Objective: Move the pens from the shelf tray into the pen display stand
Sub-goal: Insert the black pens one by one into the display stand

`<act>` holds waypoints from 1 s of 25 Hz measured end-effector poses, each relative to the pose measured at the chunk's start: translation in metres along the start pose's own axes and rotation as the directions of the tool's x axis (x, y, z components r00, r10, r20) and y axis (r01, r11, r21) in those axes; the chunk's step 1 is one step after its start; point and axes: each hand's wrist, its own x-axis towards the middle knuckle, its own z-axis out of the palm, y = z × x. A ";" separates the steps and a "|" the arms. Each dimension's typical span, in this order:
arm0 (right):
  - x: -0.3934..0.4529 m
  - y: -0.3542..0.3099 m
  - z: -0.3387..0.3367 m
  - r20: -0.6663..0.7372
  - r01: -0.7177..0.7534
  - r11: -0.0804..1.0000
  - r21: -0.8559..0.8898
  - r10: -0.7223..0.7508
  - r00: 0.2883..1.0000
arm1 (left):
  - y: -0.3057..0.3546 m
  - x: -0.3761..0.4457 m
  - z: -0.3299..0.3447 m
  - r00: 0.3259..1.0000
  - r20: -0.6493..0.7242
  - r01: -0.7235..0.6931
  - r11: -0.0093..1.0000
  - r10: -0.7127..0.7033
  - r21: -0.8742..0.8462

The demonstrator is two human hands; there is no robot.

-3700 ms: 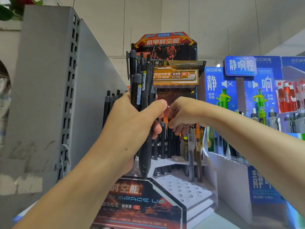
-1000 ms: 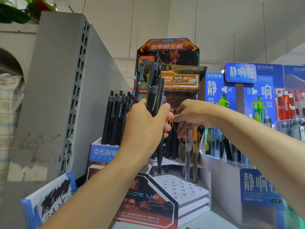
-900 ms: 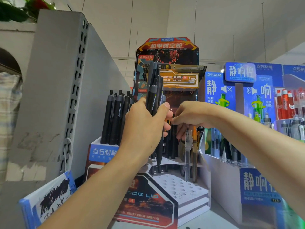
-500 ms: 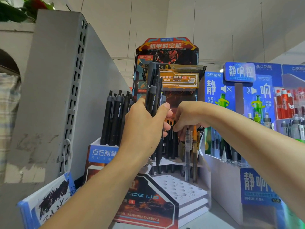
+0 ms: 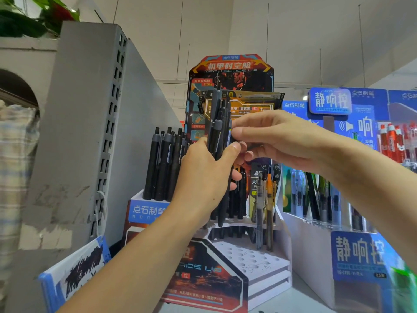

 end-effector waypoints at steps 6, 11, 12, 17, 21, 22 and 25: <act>-0.002 -0.005 -0.007 -0.171 -0.047 0.996 -0.076 0.034 0.985 | 0.002 0.001 0.000 0.998 -0.059 -0.012 1.000 0.011 -0.007; -0.007 -0.005 -0.030 -0.335 -0.110 0.988 -0.112 0.067 0.940 | 0.001 -0.003 0.000 0.998 -0.045 -0.039 0.999 0.040 0.018; -0.007 -0.001 -0.031 -0.369 -0.135 0.980 -0.148 0.072 0.926 | 0.001 -0.003 0.000 0.998 -0.044 -0.042 0.999 0.042 0.016; 0.001 0.026 -0.016 -0.417 -0.202 0.915 -0.350 0.041 0.908 | 0.000 -0.005 0.004 0.999 -0.031 -0.042 0.999 0.042 0.006; 0.007 0.033 -0.013 -0.439 -0.226 0.886 -0.406 0.028 0.898 | 0.000 -0.004 0.003 0.998 -0.057 0.027 0.999 -0.029 -0.035; 0.008 0.033 -0.013 -0.442 -0.233 0.883 -0.408 0.032 0.896 | -0.001 -0.004 0.002 0.997 -0.062 0.042 0.998 -0.044 -0.037; 0.009 0.033 -0.013 -0.427 -0.250 0.873 -0.419 0.054 0.903 | -0.003 -0.004 0.001 0.997 -0.070 0.042 0.999 -0.043 -0.016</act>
